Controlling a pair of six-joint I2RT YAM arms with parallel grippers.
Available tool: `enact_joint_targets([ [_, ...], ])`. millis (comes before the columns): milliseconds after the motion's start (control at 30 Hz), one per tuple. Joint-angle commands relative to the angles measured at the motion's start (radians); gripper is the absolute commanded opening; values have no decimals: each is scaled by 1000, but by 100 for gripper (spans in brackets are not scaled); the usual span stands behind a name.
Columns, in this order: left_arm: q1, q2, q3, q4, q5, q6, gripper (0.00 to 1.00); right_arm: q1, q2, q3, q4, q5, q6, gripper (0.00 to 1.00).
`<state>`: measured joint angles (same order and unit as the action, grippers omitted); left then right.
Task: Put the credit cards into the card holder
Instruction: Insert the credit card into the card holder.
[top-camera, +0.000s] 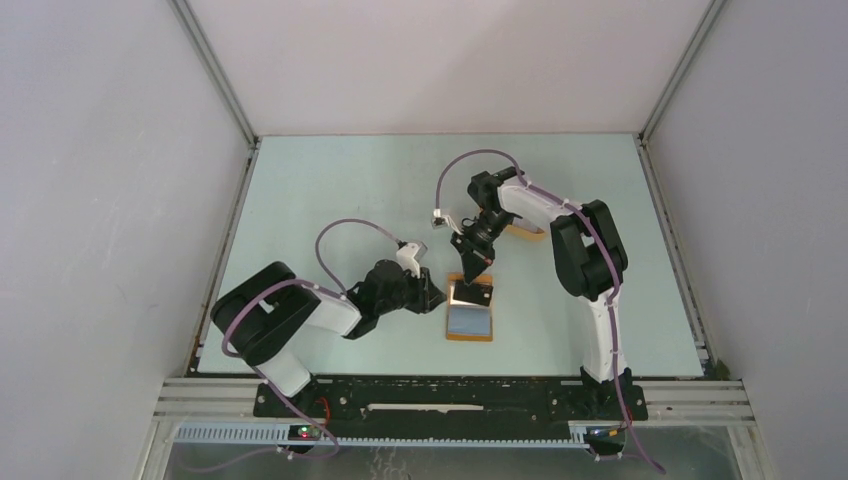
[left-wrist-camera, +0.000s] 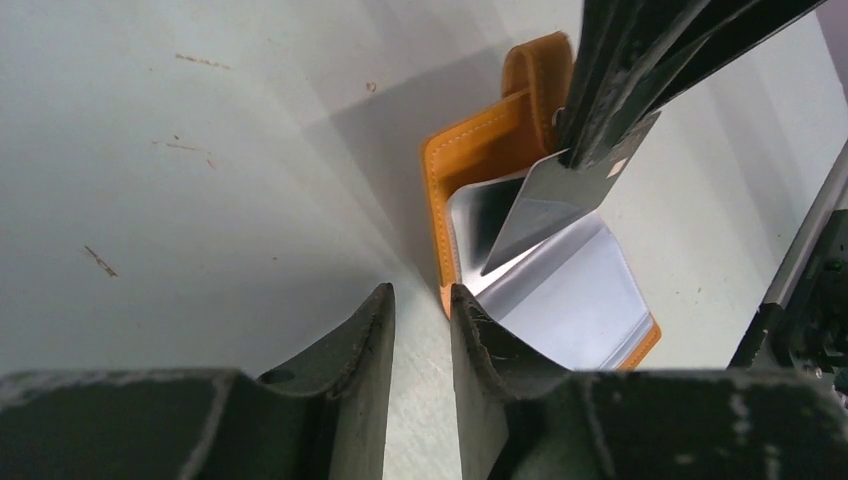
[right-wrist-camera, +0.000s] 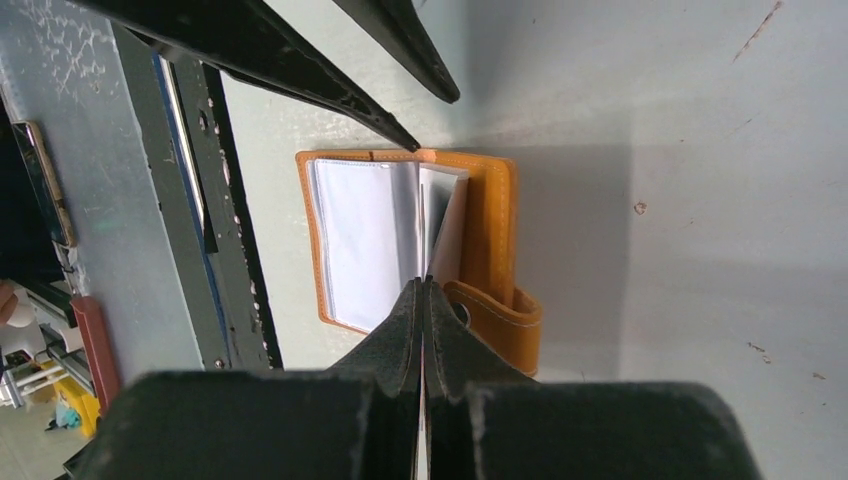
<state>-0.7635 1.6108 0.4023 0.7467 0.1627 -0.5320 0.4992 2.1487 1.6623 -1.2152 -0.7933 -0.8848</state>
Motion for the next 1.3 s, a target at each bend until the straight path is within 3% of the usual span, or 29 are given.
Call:
enact_joint_targets([
  [0, 3, 45, 32, 89, 33, 6, 32, -4, -20, 41, -37, -48, -22, 0],
  [367, 18, 60, -12, 189, 48, -29, 32, -44, -18, 0, 78, -129, 119, 0],
  [833, 39, 37, -73, 265, 57, -58, 31, -35, -87, -114, 273, -30, 239, 0],
  [1133, 18, -135, -189, 310, 63, -149, 32, -51, -118, -157, 298, -67, 279, 0],
  [1267, -55, -248, -234, 212, 22, -239, 36, -54, -166, -219, 371, -54, 328, 0],
])
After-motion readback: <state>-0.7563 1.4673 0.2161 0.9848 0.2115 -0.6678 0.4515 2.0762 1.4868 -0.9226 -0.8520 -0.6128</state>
